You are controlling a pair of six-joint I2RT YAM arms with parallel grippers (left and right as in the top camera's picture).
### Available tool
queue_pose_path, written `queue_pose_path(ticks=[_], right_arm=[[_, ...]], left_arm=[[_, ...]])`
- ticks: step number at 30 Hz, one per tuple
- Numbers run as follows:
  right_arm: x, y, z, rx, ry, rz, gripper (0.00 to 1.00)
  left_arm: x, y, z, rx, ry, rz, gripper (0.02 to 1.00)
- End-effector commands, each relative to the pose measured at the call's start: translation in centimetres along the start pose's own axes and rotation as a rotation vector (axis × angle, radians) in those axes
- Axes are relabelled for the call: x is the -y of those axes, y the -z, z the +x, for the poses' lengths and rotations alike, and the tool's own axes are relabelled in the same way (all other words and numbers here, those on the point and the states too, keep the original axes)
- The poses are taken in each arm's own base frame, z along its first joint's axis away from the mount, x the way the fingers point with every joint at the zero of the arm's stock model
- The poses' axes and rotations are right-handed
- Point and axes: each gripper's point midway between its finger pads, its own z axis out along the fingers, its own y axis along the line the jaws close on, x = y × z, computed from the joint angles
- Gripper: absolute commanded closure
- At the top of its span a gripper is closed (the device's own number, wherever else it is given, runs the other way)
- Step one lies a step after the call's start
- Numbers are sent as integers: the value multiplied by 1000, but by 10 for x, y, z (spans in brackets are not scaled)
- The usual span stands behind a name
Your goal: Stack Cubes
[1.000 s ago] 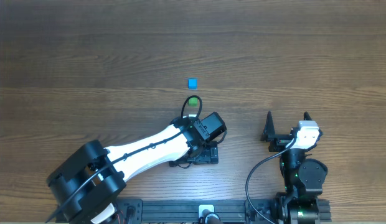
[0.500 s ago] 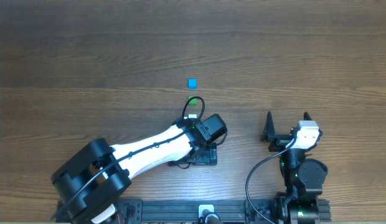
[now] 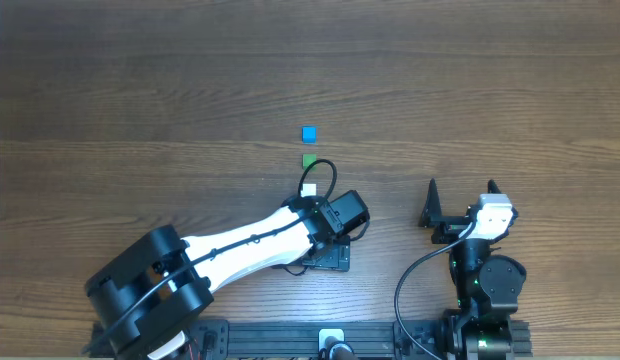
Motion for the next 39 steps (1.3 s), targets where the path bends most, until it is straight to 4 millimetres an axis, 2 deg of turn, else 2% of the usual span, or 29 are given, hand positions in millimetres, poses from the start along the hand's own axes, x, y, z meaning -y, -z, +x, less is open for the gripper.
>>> queue_pose_path(ticks=[1,11,23,29,34,39], right_arm=[[0,0,2,-3,1,4,9],[0,0,2,-3,1,4,9],[0,0,2,-3,1,4,7],[0,0,2,-3,1,4,7],[0,0,2,-3,1,4,9],[0,0,2,-3,1,4,7]], left_arm=[[1,-1,-7,23,-14,-17,20],[-2,-9,-7,15,-9,-43,20],[-2,-9,-13,23,6,-29,25],[-2,-9,-12,23,6,-29,156],[-1,-9,-12,20,6,-27,211],[-1,-9,-11,17,5,-25,338]])
